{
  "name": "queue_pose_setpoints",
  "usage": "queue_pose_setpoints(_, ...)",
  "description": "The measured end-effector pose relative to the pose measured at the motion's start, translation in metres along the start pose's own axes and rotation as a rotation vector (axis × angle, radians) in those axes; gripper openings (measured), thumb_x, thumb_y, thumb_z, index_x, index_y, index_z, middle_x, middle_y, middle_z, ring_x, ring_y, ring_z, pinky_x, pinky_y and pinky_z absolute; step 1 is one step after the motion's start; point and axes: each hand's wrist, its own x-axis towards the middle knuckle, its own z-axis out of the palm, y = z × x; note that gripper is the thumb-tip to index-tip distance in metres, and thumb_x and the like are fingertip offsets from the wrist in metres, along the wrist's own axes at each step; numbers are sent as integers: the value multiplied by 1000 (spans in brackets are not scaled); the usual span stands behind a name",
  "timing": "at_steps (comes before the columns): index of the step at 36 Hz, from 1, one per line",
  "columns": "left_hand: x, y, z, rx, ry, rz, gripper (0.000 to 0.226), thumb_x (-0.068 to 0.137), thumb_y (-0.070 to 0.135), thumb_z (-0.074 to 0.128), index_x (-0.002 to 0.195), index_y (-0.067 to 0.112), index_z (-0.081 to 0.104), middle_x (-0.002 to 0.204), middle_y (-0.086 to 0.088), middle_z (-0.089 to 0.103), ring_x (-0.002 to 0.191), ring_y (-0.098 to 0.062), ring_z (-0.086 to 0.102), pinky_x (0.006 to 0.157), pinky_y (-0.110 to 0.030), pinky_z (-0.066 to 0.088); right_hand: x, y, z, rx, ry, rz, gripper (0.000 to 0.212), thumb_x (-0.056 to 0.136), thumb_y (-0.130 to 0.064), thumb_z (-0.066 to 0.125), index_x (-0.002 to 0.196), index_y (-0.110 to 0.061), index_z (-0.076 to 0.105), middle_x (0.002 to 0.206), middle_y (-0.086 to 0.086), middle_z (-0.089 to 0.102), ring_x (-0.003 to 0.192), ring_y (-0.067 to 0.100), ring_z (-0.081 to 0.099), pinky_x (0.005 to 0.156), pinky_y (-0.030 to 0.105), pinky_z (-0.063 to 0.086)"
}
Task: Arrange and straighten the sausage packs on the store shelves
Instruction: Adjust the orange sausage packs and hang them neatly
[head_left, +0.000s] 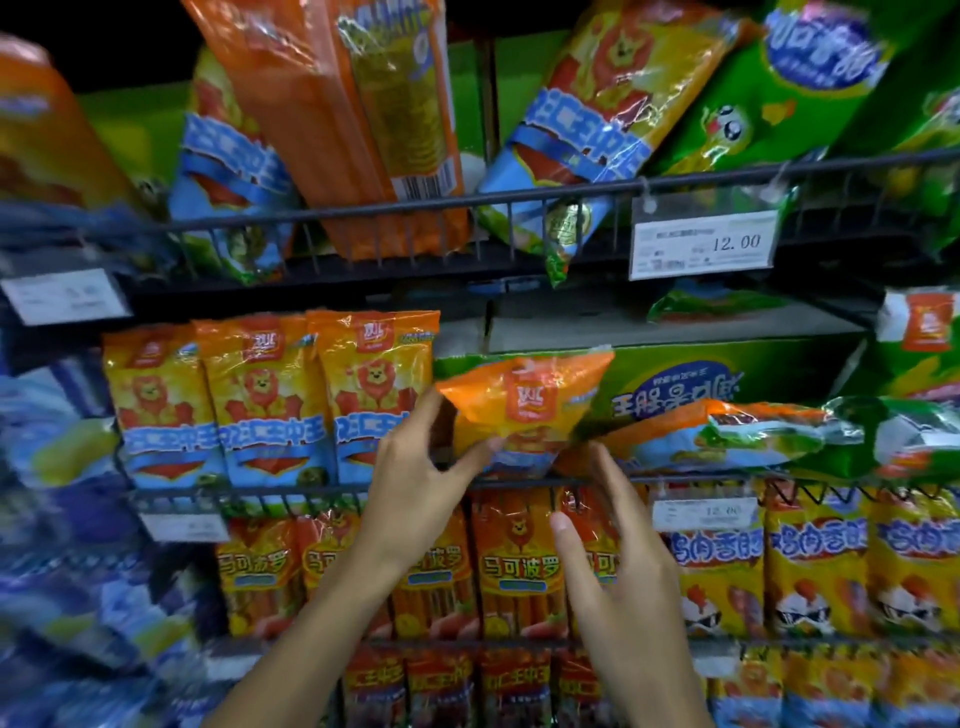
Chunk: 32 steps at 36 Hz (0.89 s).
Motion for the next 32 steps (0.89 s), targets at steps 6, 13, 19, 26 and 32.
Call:
queue_pose_setpoints(6, 22, -17, -18, 41, 42, -72, 86, 79, 56, 77, 152, 35, 37, 142, 33, 45, 134, 10, 42, 112, -20, 39, 34, -8, 18, -78, -45, -30, 67, 101, -45, 45, 160, -37, 13, 162, -28, 17, 145, -12, 16, 120, 21, 26)
queue_pose_setpoints(13, 31, -26, -25, 167, 60, 164, 98, 84, 48, 75, 159, 41, 12, 152, 48, 14, 146, 18, 8, 113, 0, 10, 70, -6, 33, -2, -95, -50, 60, 101, -52, 43, 156, -43, 21, 148, -32, 37, 131, -20, 33, 108, 9, 33)
queue_pose_setpoints(19, 31, -43, -28, 214, 190, 286, 102, 85, 44, 75, 161, 30, 8, 158, 2, 32, 149, -1, 21, 116, -8, 18, 85, -2, 38, -65, -100, -60, 56, 101, -56, 39, 154, -44, 23, 129, -37, 46, 125, -8, 49, 103, 18, 43)
queue_pose_setpoints(26, 19, -69, -29, 320, 150, 376, 62, 96, 35, 67, 151, 25, 40, 151, 0, 37, 147, -13, 33, 118, -15, 25, 88, -8, 47, -264, -20, -82, 63, 102, -55, 31, 158, -25, 26, 110, -9, 63, 108, 22, 63, 84, 38, 52)
queue_pose_setpoints(32, 19, -78, -27, 416, 16, 433, 59, 107, 36, 46, 161, 29, 23, 165, 20, 16, 156, -15, 16, 124, -33, 23, 92, -5, 58, -352, 33, -92, 69, 100, -63, 22, 158, -26, 24, 81, -10, 61, 78, 22, 66, 61, 37, 49)
